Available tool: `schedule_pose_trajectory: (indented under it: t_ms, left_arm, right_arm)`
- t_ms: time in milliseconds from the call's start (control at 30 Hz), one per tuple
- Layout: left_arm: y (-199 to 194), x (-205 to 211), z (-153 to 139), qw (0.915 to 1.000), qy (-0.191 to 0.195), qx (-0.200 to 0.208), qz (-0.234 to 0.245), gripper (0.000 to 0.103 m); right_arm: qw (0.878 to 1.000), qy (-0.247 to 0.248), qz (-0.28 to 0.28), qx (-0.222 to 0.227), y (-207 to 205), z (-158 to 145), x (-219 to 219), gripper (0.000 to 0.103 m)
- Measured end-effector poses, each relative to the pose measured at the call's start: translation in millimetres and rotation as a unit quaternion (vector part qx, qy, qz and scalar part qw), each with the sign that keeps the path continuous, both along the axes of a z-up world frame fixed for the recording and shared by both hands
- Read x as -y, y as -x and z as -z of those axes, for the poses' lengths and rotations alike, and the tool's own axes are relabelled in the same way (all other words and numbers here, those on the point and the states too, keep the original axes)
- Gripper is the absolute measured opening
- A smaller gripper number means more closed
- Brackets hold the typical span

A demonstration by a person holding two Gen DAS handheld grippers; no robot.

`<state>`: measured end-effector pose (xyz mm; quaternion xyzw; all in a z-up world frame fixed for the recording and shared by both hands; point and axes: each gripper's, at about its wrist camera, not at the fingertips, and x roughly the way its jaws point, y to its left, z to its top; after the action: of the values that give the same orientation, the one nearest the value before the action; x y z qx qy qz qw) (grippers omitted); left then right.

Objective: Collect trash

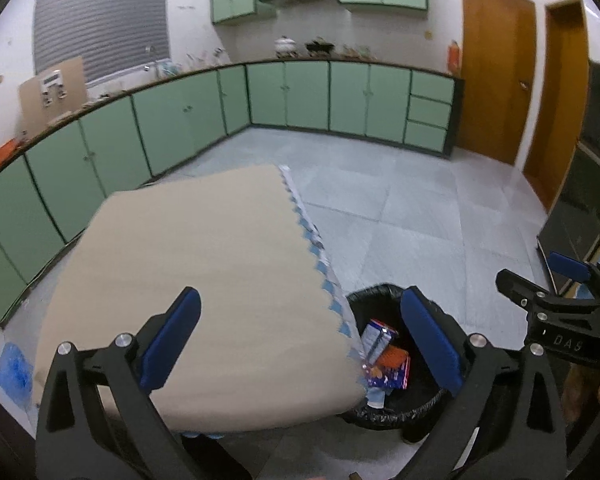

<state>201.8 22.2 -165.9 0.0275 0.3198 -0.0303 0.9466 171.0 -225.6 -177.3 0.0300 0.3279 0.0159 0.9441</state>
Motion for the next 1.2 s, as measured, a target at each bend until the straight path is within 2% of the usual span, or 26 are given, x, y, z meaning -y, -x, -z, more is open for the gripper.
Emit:
schedule_pose_trajectory:
  t_ms: [133, 233, 333, 467, 567, 667, 733, 967, 1067, 1200]
  left_arm:
    - [17.3, -12.3, -24.1, 0.9996, -0.001, 0.019, -0.02, 0.097]
    - [32.2, -17.0, -42.7, 0.9985, -0.004, 0.04, -0.036, 0.097]
    - [46.9, -21.2, -61.6, 0.9963, -0.012, 0.063, -0.058, 0.097]
    - [66.6, -29.0, -83.7, 0.9941, 0.003, 0.082, -0.071, 0.097]
    - [83.8, -32.2, -101.5, 0.9924, 0.008, 0.101, -0.071, 0.097]
    - [99.0, -33.2, -118.1, 0.9884, 0.0, 0.133, -0.075, 0.097]
    - [110.1, -33.1, -127.2, 0.9863, -0.005, 0.147, -0.076, 0.097]
    - [144.0, -37.1, -146.8, 0.9794, -0.003, 0.174, -0.103, 0.098]
    - [156.1, -40.7, -154.2, 0.9782, 0.012, 0.178, -0.106, 0.098]
    - [168.7, -41.7, -162.7, 0.9752, 0.019, 0.193, -0.107, 0.098]
  right_arm:
    - [0.998, 0.03, 0.026, 0.047, 17.9, -29.6, -12.4, 0.097]
    - [0.996, 0.031, 0.047, 0.076, 32.3, -45.4, -17.2, 0.097]
    - [0.994, 0.027, 0.04, 0.098, 46.5, -59.0, -20.1, 0.097]
    - [0.994, 0.0, 0.012, 0.107, 61.1, -71.8, -22.2, 0.097]
    - [0.993, 0.005, 0.009, 0.121, 74.2, -81.1, -27.2, 0.097]
    - [0.992, -0.012, -0.001, 0.128, 86.2, -93.5, -26.4, 0.097]
    - [0.989, -0.008, -0.003, 0.148, 96.4, -104.2, -25.7, 0.097]
    - [0.983, 0.001, 0.018, 0.181, 121.2, -143.6, -32.6, 0.097]
    - [0.981, 0.006, 0.044, 0.191, 131.7, -150.4, -37.4, 0.097]
    - [0.981, 0.015, 0.05, 0.188, 143.4, -154.7, -49.5, 0.097]
